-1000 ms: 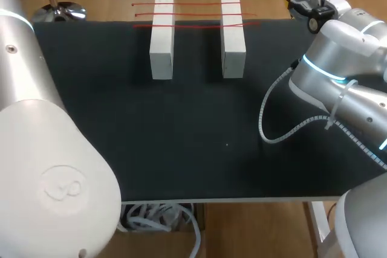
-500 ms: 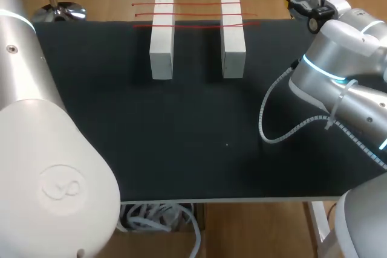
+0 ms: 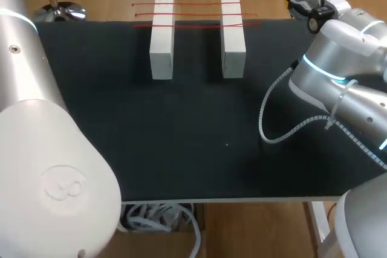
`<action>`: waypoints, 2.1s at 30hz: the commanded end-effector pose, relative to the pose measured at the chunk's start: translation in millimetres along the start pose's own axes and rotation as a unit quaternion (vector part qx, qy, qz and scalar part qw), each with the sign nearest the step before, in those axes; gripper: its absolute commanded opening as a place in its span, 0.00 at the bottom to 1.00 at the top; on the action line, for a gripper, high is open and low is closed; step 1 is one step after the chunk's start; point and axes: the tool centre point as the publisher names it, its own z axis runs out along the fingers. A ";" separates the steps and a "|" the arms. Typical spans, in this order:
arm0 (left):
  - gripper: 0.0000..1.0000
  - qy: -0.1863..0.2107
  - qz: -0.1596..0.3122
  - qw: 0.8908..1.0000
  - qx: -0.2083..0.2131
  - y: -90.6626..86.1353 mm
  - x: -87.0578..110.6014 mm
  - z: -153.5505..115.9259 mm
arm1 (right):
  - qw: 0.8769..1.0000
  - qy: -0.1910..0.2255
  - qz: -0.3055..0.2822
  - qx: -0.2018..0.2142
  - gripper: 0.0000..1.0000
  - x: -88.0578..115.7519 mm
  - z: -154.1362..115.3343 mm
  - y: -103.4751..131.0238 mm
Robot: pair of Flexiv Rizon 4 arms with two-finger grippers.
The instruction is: Grab the tape and strap the tape.
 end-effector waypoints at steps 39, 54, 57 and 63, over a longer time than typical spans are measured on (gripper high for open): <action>0.00 0.001 0.000 1.000 -0.003 -1.5 -1.0 -0.5 | 0.884 -0.183 -0.419 -0.096 0.00 12.2 -7.8 40.0; 0.00 0.001 0.000 1.000 -0.003 -1.5 -1.0 -0.5 | 0.884 -0.183 -0.419 -0.096 0.00 12.2 -7.8 40.0; 0.00 0.001 0.000 1.000 -0.003 -1.5 -1.0 -0.5 | 0.837 -0.186 -0.504 -0.097 0.00 17.2 -2.7 39.0; 0.00 0.001 0.000 1.000 -0.003 -1.5 -1.0 -0.5 | 0.753 -0.186 -0.625 -0.088 0.00 28.1 10.5 33.0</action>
